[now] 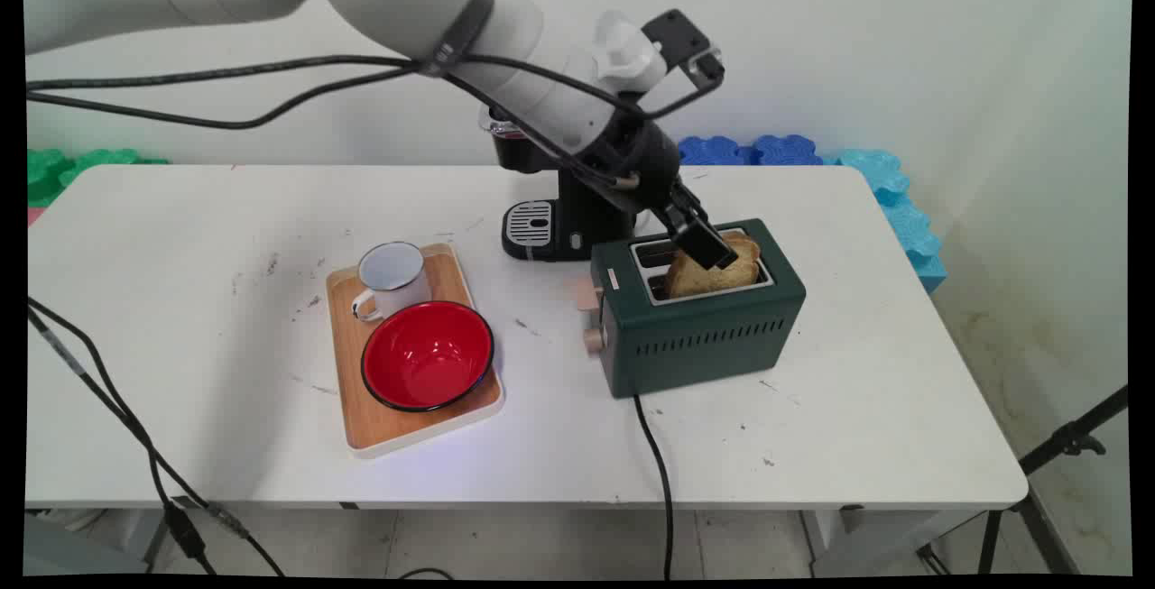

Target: Press the toaster switch

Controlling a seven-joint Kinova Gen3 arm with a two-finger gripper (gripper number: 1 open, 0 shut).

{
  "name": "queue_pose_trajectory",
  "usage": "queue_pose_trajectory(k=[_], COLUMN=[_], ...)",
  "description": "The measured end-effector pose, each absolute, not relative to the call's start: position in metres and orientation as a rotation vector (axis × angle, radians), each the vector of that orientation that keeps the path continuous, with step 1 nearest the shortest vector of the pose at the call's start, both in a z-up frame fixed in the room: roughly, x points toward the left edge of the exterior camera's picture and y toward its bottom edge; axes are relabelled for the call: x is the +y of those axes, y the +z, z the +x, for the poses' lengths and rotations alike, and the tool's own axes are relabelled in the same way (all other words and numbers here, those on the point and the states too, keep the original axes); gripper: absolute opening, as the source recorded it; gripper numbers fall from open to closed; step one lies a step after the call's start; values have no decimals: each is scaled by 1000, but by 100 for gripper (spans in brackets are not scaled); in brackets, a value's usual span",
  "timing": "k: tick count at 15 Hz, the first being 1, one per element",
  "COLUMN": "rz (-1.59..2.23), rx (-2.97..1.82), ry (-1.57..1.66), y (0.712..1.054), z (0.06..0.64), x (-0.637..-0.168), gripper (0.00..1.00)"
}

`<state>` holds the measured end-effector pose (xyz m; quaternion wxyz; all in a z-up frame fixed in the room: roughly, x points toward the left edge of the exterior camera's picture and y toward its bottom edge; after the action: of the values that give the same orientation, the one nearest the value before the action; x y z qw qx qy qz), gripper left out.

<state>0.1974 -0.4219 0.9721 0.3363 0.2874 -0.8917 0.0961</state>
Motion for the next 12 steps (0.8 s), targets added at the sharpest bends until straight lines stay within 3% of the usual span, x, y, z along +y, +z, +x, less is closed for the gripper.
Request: queue_pose_trajectory(k=[5,10,11,12], rz=[704,704,709,714], rx=[-2316,-2324,-2323,-2321], ry=[246,222,213,204], y=[993,992,989,986], z=[232,294,304,313], x=[-411,-398,-395,-393], gripper=[100,100,0,0])
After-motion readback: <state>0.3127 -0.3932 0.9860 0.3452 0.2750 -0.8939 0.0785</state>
